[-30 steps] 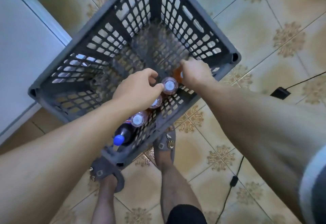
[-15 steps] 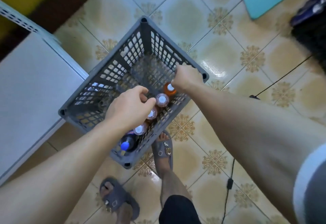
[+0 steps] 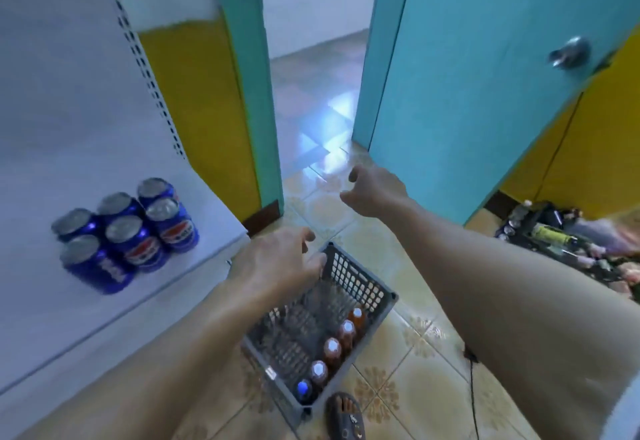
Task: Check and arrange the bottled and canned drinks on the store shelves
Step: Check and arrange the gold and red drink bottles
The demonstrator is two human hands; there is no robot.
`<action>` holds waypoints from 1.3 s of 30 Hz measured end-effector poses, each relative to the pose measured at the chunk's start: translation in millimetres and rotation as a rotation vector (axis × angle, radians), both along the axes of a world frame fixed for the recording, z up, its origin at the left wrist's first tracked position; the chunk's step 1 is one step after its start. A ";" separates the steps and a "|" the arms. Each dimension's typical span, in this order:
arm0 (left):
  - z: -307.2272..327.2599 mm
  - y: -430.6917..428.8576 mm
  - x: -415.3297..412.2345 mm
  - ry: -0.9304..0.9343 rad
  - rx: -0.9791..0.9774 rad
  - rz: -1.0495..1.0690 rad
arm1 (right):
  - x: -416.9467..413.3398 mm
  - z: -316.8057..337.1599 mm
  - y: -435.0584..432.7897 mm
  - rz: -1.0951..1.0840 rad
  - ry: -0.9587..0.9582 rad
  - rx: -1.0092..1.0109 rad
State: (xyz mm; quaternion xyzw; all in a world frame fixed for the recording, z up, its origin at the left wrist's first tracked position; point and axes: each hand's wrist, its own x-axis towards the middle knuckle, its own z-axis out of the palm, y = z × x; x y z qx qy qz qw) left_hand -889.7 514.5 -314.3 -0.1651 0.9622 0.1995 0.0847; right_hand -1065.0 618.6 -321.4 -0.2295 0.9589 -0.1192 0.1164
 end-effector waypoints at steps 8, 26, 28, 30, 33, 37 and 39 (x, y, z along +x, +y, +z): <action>215.1 -55.5 150.4 0.399 -0.248 0.040 | 128.2 266.7 -70.5 0.136 0.434 -0.251; 295.7 -321.8 352.3 0.515 -0.273 0.823 | 340.6 353.4 -407.9 0.814 0.311 -0.567; 293.9 -359.7 352.7 0.538 -0.240 0.882 | 343.2 350.7 -443.1 0.841 0.284 -0.564; 293.2 -399.1 346.5 0.594 -0.181 0.931 | 341.6 346.5 -477.7 0.856 0.199 -0.604; 294.8 -449.3 328.9 0.707 -0.007 0.985 | 336.6 338.6 -517.1 0.844 -0.067 -0.743; 295.0 -487.5 303.0 0.767 0.111 0.934 | 328.1 317.4 -548.0 0.809 -0.336 -0.896; 296.2 -495.1 295.8 0.819 0.140 0.928 | 323.5 310.4 -555.5 0.815 -0.422 -0.938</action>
